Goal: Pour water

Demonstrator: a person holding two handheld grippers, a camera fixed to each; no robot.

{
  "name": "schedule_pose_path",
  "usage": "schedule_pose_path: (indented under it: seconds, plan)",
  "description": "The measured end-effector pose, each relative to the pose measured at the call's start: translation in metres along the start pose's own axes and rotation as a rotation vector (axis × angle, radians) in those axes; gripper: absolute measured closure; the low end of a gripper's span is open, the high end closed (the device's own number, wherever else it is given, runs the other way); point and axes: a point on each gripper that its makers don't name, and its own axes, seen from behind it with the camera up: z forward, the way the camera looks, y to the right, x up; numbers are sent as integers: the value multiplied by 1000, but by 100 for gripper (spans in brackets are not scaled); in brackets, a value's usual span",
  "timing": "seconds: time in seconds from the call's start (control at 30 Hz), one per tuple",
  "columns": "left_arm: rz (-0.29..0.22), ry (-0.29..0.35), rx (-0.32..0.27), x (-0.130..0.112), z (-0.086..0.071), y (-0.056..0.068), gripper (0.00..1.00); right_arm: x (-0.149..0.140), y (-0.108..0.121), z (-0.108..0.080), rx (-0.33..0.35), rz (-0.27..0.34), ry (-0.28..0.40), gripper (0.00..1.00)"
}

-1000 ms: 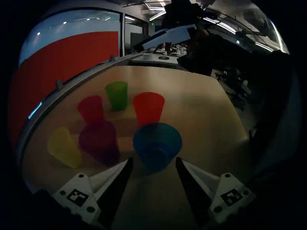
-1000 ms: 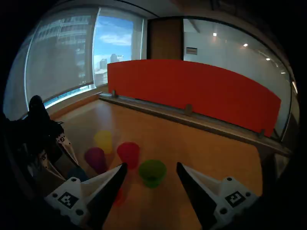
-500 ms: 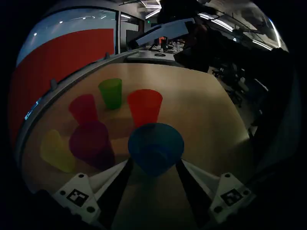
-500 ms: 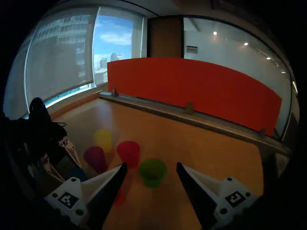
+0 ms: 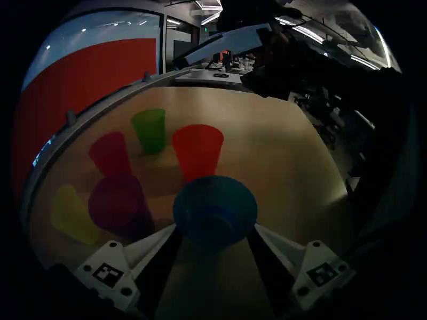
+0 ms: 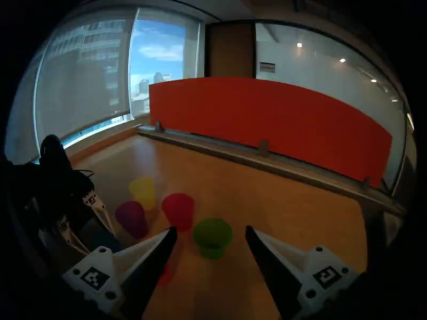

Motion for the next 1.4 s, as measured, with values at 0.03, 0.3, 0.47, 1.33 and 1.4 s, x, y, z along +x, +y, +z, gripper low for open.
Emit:
schedule_pose_path:
  seconds: [0.03,0.3,0.47,1.33,1.4]
  plan:
    - [-1,1,2,0,0,0,18,0,0,0,0,0,0,0]
    - [-8,8,23,3,3,2,18,-1,2,-1,-5,0,2,0]
    - [-20,14,36,4,4,2,18,-1,2,-1,-6,2,3,1]
    - [-58,43,63,7,5,4,19,-4,2,-1,-5,7,2,0]
    - [-62,45,62,7,5,5,19,-4,3,-1,-5,8,3,0]
